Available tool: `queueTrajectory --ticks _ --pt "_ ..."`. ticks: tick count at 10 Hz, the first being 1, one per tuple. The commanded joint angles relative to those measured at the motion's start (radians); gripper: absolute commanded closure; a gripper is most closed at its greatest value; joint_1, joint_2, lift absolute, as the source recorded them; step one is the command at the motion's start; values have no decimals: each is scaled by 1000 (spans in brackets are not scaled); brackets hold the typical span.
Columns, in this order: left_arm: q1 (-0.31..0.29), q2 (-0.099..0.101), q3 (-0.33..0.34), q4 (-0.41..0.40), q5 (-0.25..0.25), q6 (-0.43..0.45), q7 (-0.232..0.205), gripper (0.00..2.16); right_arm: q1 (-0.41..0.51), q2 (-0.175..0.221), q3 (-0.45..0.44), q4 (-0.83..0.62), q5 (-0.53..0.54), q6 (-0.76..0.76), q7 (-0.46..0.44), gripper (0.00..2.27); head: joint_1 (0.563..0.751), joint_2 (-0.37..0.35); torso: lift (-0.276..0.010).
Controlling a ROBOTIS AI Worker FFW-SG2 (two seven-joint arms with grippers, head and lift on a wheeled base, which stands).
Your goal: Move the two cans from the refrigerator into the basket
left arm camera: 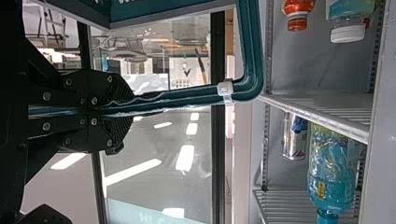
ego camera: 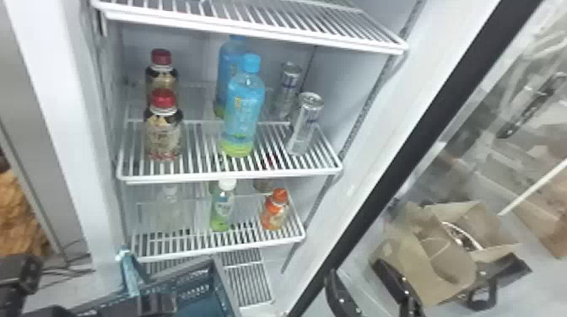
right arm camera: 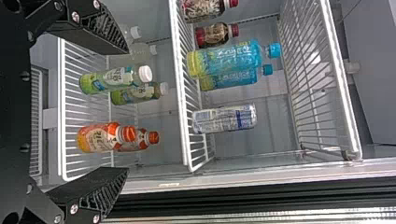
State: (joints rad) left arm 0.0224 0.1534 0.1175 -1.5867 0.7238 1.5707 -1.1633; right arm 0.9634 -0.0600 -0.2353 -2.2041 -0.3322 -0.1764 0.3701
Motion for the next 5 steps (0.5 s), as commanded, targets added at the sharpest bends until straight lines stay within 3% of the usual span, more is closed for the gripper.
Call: queueTrajectory --ticks 1,5 --pt "0 0 0 0 0 1 -1 1191 -1 -1 0 4 -1 0 1 174 695 -350 -25" --pt "2 0 0 0 0 1 -1 1191 -1 0 0 4 -1 -8 0 174 695 -350 -25"
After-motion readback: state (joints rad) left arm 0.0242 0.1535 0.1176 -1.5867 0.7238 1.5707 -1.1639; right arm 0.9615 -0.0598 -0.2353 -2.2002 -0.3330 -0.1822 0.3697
